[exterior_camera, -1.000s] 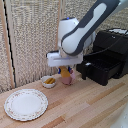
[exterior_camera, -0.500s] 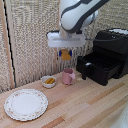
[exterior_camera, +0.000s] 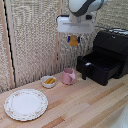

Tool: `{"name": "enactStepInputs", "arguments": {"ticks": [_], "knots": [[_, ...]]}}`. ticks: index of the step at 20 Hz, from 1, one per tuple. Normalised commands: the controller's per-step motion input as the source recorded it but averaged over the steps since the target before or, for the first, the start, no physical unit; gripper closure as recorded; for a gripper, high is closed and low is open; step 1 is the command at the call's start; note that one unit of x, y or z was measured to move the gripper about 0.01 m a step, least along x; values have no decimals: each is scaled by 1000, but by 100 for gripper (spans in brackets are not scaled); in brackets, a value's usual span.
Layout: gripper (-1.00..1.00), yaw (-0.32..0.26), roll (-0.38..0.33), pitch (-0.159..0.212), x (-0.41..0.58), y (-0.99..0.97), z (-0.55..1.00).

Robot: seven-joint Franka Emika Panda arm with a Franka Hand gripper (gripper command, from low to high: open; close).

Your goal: Extend the gripper towards the air fryer handle. Grasp the air fryer handle and pull it to open the air fryer. Release the air fryer handle and move the gripper to the bread. Grasp the bread with the gripper and move it to the air fryer basket. Release the bread inside the air fryer and retract the gripper.

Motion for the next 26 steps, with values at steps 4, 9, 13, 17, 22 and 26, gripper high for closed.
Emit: {"name": "enactStepInputs", "arguments": {"ticks": [4,9,13,17,22,26], "knots": [[100,-95,1,-70,169,-884,248],[100,-231,0,-59,124,-546,23],[100,-315,0,-4,129,-331,0],[100,-316,-1,50,177,-324,0],[100,-263,-6,93,237,-446,23],[100,-207,-15,153,243,-581,30]]}}
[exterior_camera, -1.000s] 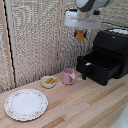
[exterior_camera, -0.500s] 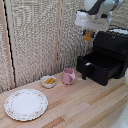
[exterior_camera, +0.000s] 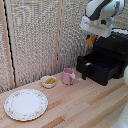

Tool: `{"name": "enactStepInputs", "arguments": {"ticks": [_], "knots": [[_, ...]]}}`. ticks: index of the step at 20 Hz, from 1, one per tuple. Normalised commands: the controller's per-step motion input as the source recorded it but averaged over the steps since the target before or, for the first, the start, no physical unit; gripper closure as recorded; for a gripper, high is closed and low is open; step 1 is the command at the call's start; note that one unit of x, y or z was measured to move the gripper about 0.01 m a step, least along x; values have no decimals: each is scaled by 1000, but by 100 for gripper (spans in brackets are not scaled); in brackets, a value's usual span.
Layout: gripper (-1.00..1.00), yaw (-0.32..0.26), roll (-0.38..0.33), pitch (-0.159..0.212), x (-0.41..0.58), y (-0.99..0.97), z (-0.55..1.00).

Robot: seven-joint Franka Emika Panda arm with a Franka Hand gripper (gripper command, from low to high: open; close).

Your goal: Extend the gripper towards the air fryer handle. Grasp the air fryer handle and pull it to open the air fryer. Release the air fryer handle and move the gripper to the bread. Grasp the bread with the gripper and move it to the air fryer basket. Release the bread inside the air fryer and retract the gripper.

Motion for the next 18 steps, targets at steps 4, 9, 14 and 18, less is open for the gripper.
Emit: {"name": "enactStepInputs", "arguments": {"ticks": [4,9,14,18], "knots": [[100,-120,-2,175,202,-714,0],[100,-46,4,185,144,-606,-1],[100,31,5,84,343,-306,-220],[100,4,0,0,354,-41,-331]]}}
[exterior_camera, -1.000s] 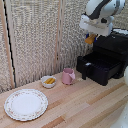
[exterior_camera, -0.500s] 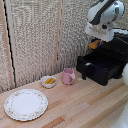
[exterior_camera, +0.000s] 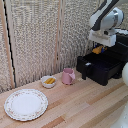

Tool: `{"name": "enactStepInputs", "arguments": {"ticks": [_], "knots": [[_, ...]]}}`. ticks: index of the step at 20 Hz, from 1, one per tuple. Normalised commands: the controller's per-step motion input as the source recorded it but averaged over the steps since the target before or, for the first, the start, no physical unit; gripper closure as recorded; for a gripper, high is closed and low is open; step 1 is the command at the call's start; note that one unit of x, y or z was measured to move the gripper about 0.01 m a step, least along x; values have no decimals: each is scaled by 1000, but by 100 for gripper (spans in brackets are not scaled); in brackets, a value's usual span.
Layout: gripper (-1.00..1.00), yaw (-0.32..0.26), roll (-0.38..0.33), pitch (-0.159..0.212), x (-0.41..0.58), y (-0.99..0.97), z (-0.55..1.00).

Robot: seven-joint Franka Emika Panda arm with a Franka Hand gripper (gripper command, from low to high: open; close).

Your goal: Extend the gripper towards the air fryer handle. Grasp the air fryer handle and pull it to open the air fryer. Release the air fryer handle and move the gripper to the bread. Grasp the bread with the gripper and move it to the air fryer basket. Release the bread inside the air fryer and retract the gripper.

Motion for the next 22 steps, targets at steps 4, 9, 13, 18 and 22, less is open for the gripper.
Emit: {"name": "enactStepInputs", "arguments": {"ticks": [4,9,13,18,22], "knots": [[100,0,9,13,353,-251,-180],[100,0,0,121,323,-446,-45],[100,-3,0,130,228,-193,-75],[100,-10,-16,26,314,-5,-275],[100,0,0,0,371,-64,-239]]}}
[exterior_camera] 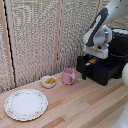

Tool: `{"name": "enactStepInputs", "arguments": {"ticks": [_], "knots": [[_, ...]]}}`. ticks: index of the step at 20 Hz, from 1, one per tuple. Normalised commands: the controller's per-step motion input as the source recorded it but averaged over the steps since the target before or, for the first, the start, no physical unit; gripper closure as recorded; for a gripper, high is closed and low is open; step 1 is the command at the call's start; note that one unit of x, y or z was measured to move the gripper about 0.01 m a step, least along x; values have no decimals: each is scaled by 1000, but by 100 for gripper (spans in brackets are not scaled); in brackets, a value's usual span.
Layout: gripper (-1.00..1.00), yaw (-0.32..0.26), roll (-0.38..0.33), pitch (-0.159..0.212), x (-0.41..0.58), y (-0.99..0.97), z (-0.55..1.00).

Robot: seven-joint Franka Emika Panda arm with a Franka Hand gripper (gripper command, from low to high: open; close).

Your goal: Extend the gripper towards the air fryer handle. Grasp the air fryer handle and pull it to open the air fryer. Release the air fryer handle and move the gripper to the bread. Grasp the bread with the gripper and move it to the air fryer basket. Release the bread inside the air fryer and retract the gripper.

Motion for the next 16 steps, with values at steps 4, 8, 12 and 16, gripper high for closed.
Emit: {"name": "enactStepInputs", "arguments": {"ticks": [4,8,12,16], "knots": [[100,-1,0,44,376,-199,-27],[100,0,0,79,301,-196,0],[-100,-18,0,99,84,-15,59],[-100,-36,0,34,0,9,251]]}}
